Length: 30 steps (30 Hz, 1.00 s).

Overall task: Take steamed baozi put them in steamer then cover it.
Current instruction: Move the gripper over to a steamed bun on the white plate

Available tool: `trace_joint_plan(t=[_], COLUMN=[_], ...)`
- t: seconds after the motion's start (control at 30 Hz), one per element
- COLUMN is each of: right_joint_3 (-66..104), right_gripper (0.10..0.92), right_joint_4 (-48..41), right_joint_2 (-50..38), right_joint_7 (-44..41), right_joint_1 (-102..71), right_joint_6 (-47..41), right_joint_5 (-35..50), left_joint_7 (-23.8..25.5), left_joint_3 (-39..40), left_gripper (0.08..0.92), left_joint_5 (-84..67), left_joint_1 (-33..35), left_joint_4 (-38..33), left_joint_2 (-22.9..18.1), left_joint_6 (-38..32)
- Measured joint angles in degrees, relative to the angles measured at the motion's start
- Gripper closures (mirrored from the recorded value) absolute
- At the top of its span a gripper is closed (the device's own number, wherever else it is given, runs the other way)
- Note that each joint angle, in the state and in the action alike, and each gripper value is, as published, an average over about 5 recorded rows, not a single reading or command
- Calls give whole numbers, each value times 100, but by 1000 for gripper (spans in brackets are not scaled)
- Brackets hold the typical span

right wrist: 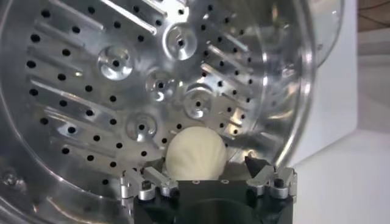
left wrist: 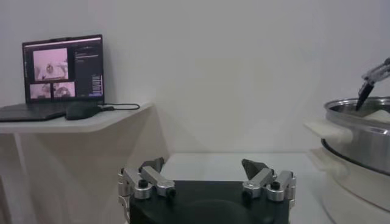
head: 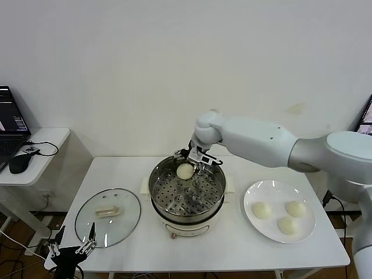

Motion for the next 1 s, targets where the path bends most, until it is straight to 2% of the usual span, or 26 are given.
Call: trace_joint_plan(t=[0.47, 0.73, 1.0], right_joint_3=[-382, -271, 578], right_gripper=[203, 203, 202], right_joint_4=[1830, 2385, 2430], right_joint_2=[-2030, -3255, -3972], right_joint_7=[-368, -445, -539], right_joint_1=[1001, 763, -377], right_joint_6=[-2046, -2573, -2757], right_joint_5=[1126, 1090, 717], left_joint_7=[-22, -21, -26], left_joint_3=[73, 148, 135], left_gripper=[177, 177, 177], left_joint_5=[18, 101, 147], left_joint_1=[-17, 44, 98], left_joint_4=[-85, -177, -264], left_joint_2=[138, 147, 107], left_joint_6=[7, 20, 40])
